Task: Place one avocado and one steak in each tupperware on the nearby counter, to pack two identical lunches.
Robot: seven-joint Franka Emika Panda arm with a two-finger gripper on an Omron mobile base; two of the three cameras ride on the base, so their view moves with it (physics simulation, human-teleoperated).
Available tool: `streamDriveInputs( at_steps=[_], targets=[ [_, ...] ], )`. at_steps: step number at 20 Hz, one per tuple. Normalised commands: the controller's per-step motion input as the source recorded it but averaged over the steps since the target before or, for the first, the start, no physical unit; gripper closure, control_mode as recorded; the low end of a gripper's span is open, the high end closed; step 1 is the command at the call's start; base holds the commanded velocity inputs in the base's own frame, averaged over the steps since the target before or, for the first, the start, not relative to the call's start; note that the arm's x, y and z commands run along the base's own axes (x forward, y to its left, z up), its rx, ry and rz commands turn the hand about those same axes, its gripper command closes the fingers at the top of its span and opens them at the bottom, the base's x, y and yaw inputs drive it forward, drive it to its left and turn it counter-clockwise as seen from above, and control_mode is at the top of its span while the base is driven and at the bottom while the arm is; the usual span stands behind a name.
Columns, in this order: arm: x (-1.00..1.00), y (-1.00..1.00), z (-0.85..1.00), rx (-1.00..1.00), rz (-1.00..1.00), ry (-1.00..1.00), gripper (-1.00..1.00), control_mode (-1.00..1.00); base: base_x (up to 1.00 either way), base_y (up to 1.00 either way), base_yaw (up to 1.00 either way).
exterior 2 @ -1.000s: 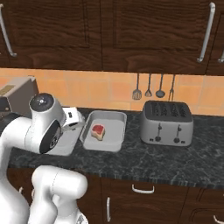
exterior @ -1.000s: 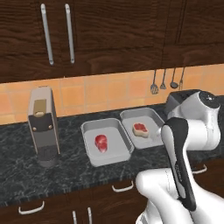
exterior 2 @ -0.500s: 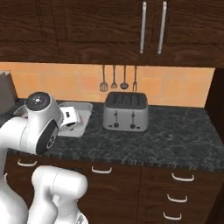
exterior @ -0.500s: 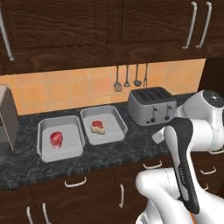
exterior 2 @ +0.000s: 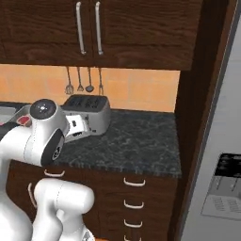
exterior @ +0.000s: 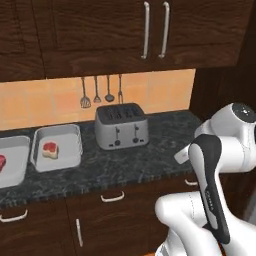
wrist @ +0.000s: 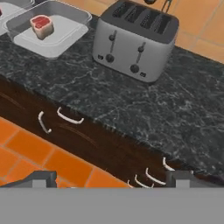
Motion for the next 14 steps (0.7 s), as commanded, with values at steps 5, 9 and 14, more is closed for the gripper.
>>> streamDriveInputs(
  at_steps=[5, 9, 14],
  targets=[
    [0.00, 0.00, 0.00, 0.00, 0.00, 0.00, -1.00, 1.00, -1.00, -0.77, 0.13],
    [0.00, 0.00, 0.00, 0.00, 0.00, 0.00, -1.00, 1.00, -0.37, -0.99, 0.00],
    [0.00, 0.00, 0.00, 0.00, 0.00, 0.00, -1.00, 1.00, 0.16, -1.00, -0.18]
  ],
)
